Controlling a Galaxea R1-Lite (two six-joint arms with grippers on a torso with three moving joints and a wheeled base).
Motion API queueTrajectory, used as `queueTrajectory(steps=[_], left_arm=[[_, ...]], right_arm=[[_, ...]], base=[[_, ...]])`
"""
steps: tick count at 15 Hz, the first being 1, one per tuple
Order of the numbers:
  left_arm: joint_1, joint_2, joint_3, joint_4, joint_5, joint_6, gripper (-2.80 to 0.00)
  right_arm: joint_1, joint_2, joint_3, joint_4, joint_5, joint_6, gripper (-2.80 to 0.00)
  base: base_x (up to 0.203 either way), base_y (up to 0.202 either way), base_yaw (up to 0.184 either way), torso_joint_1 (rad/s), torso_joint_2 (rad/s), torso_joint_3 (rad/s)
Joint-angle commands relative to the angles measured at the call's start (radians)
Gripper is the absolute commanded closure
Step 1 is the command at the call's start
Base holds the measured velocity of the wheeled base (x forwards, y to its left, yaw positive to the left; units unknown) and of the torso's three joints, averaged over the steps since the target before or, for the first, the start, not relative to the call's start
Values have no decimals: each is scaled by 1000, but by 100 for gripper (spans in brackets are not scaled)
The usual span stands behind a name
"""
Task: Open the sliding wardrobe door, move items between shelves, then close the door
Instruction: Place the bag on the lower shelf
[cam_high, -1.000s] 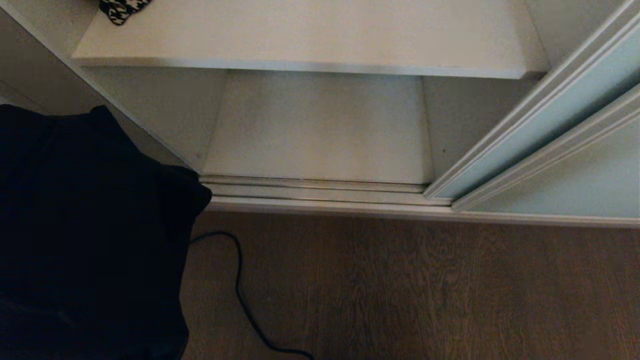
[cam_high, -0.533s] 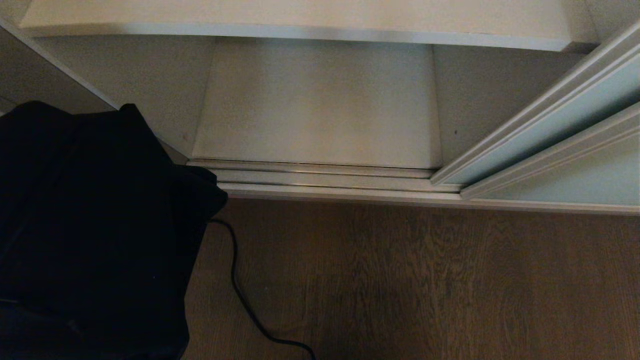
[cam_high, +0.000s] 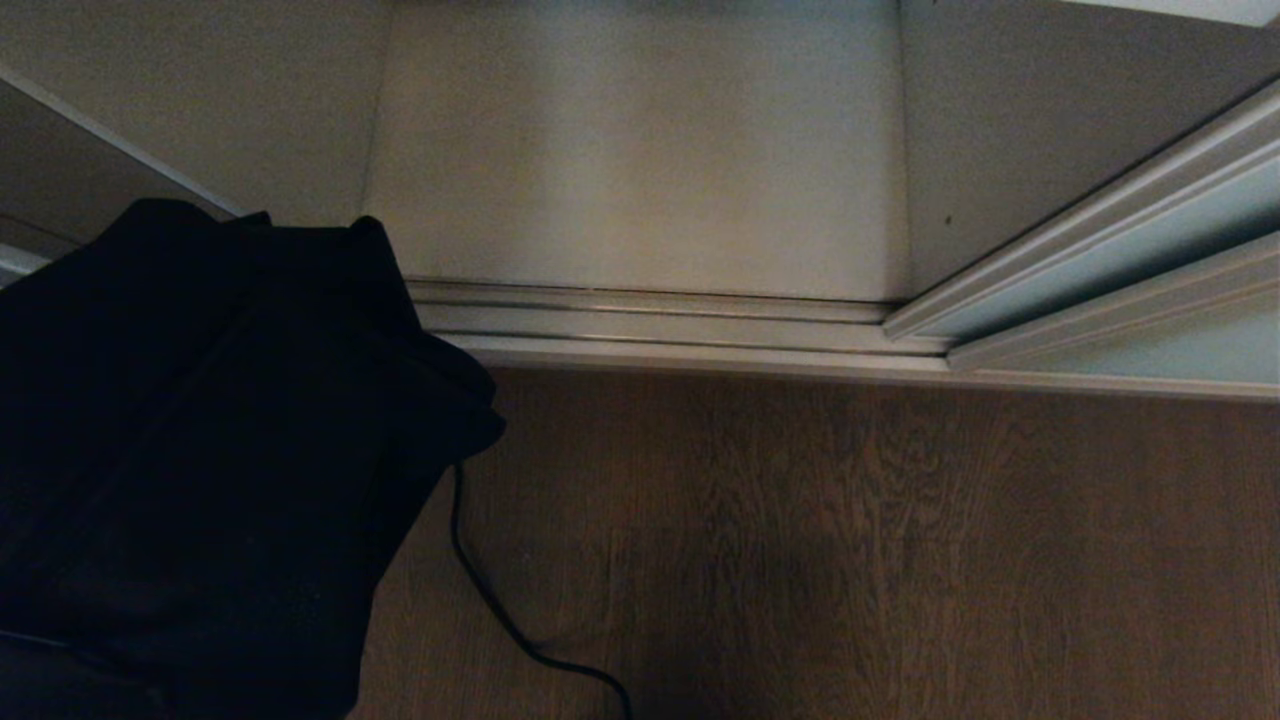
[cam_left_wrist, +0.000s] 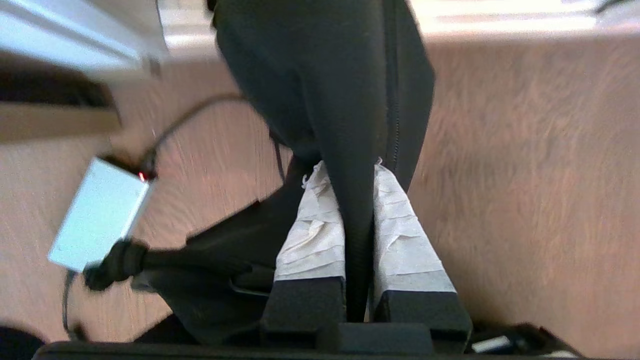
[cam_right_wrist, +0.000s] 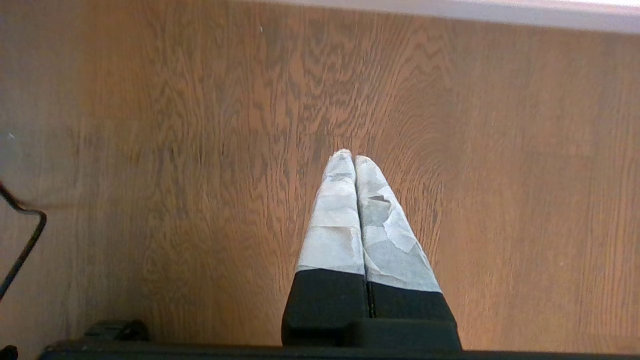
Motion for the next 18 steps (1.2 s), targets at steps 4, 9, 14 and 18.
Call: queueTrajectory(steps=[4, 9, 14, 18], left_arm=[[2, 4, 81, 3, -15, -56, 0], [8, 20, 184, 2, -107, -203, 0], [30, 176, 184, -43, -206, -480, 0], [31, 287, 167, -80, -301, -580, 0]], right_arm=[[0, -3, 0, 0, -1, 0, 0], [0, -3, 0, 0, 0, 0, 0], [0, -3, 0, 0, 0, 0, 0], [0, -3, 0, 0, 0, 0, 0]], base=[[0, 0, 0, 4, 5, -174], [0, 0, 0, 1, 1, -19], [0, 0, 0, 0, 0, 0], [0, 0, 0, 0, 0, 0]])
